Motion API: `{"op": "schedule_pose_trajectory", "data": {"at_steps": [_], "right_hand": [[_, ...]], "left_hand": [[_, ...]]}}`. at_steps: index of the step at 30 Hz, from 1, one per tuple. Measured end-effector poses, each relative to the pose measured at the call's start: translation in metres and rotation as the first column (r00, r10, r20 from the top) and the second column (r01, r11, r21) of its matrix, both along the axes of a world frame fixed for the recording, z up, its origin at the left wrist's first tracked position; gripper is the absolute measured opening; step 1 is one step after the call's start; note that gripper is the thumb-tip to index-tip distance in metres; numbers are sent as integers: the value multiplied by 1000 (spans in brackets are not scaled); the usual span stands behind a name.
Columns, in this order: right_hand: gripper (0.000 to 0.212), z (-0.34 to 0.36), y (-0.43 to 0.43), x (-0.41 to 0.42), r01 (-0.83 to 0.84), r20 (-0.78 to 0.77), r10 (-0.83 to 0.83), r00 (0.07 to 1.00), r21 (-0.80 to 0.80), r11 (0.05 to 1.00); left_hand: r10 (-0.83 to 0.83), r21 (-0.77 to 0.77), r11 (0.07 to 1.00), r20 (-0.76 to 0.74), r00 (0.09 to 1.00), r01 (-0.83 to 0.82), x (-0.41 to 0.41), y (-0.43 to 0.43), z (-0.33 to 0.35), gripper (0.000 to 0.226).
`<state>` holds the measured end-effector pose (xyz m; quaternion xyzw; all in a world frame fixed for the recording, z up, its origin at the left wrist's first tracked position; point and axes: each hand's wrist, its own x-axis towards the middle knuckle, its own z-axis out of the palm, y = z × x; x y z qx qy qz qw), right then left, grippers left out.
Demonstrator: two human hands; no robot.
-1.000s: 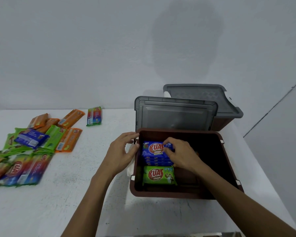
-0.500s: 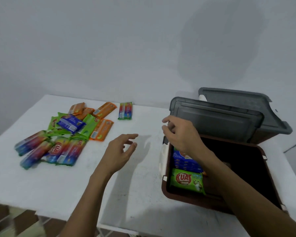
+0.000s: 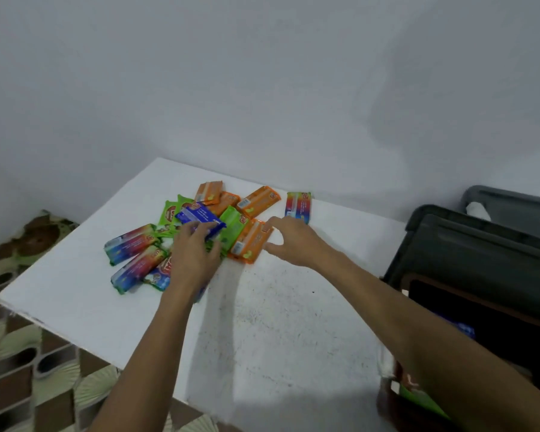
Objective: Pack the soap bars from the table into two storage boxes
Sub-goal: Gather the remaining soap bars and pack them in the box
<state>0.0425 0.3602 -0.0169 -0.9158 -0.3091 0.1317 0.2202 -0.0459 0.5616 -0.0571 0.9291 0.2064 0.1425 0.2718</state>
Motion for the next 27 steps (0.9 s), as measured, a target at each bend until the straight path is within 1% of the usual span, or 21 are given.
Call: {"op": "schedule_pose_trajectory", "data": {"at_steps": [3,7,11,13,15,18,20,21,23,25,27], "right_hand": [[56,-21,27,14,-64,-33,62,998,-82,995],[79,-44,50,25,-105,-41,100,994,-145,984],[92,-54,61,31,-127,-18,126,992,-221,967],[92,-55,64,32,-132,21,141,990,-248,960],[85,-53,64,33,-132,38,146,989,-241,961],[80,-47,60,35,-151,16,161,987,-256,955],[77,-46,57,39,-144,-33,140,990,-226,964],[75,-46,54,40,-127,-79,115,990,-180,975],[71,-40,46,38,-52,-228,47,972,-14,999],[54,-30,37,33,35,-385,28,923,156,987],[31,-20,28,28,156,-523,10,852,273,949]], "left_hand": [[4,90,996,-100,995,5,12,14,-5,49],[-28,142,988,-218,975,60,25,24,-14,57],[3,275,959,-246,969,66,36,32,-19,53],[14,341,937,-257,966,77,39,35,-21,52],[19,381,920,-281,960,93,42,38,-23,50],[-7,424,894,-310,951,145,46,40,-25,45],[-41,413,895,-295,955,166,45,35,-23,40],[-41,373,916,-277,960,147,44,31,-21,38],[-25,258,963,-217,976,82,40,22,-16,34],[-27,160,986,-126,992,47,38,16,-13,35],[-44,85,995,-5,999,44,37,13,-12,35]]}}
